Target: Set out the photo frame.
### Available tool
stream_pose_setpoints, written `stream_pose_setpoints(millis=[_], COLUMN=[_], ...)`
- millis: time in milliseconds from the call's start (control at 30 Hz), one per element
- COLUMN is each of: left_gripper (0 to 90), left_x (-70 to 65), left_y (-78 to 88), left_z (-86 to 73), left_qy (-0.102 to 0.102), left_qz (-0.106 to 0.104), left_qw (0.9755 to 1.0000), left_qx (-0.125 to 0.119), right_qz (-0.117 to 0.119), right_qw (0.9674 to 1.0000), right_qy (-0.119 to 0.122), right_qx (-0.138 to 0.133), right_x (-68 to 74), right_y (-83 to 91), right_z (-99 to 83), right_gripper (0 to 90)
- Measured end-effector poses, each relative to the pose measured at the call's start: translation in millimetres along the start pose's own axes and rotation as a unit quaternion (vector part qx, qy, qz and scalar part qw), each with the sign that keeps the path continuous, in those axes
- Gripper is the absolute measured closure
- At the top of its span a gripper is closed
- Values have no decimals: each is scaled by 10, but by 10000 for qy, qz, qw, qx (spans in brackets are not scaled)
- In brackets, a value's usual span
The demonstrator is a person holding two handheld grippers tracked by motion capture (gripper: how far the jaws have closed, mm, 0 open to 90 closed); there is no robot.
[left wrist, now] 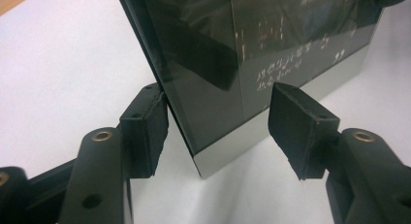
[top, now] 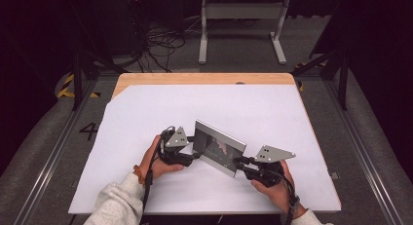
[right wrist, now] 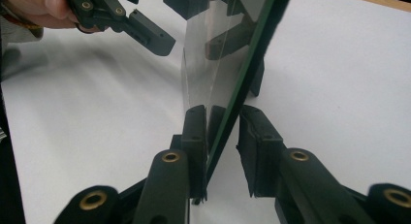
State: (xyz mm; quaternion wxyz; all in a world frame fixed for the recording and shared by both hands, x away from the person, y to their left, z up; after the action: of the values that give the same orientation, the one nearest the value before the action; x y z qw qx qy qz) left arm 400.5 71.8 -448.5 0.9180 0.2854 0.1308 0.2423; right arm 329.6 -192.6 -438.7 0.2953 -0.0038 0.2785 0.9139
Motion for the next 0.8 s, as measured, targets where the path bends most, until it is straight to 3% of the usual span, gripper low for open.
stream_pose_setpoints(millis=[200, 333, 500, 800], left_gripper=[466, 539, 611, 633], left_x=[12, 51, 58, 32], left_y=[-43, -17, 34, 94], left_z=[27, 17, -12, -75], left_qy=[36, 101, 172, 131], left_qz=[93, 13, 78, 206], left_qw=[9999, 9999, 9998, 9997], left_qx=[-98, -97, -58, 40], right_qz=[31, 23, -41, -155], right_qw=[9999, 9999, 10000, 9998], right_qy=[102, 102, -30, -116], right_qx=[29, 25, -13, -38], right_x=[25, 24, -25, -116], right_y=[30, 15, -11, -73], right_z=[-9, -10, -14, -3], right_gripper=[803, 806, 805, 783])
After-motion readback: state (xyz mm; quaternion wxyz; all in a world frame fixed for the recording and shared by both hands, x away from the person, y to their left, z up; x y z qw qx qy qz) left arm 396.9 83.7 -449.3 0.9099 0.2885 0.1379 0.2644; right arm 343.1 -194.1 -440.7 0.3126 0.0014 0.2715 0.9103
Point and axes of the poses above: each handheld gripper's, and its own axes: y roughly backward along the jaws, z roughly out of its top, x roughly to its left, the point moved 3 cm from there along -y, roughly forward along the jaws, and after that the axes turned 13 degrees about y, right-handed, at the moved point
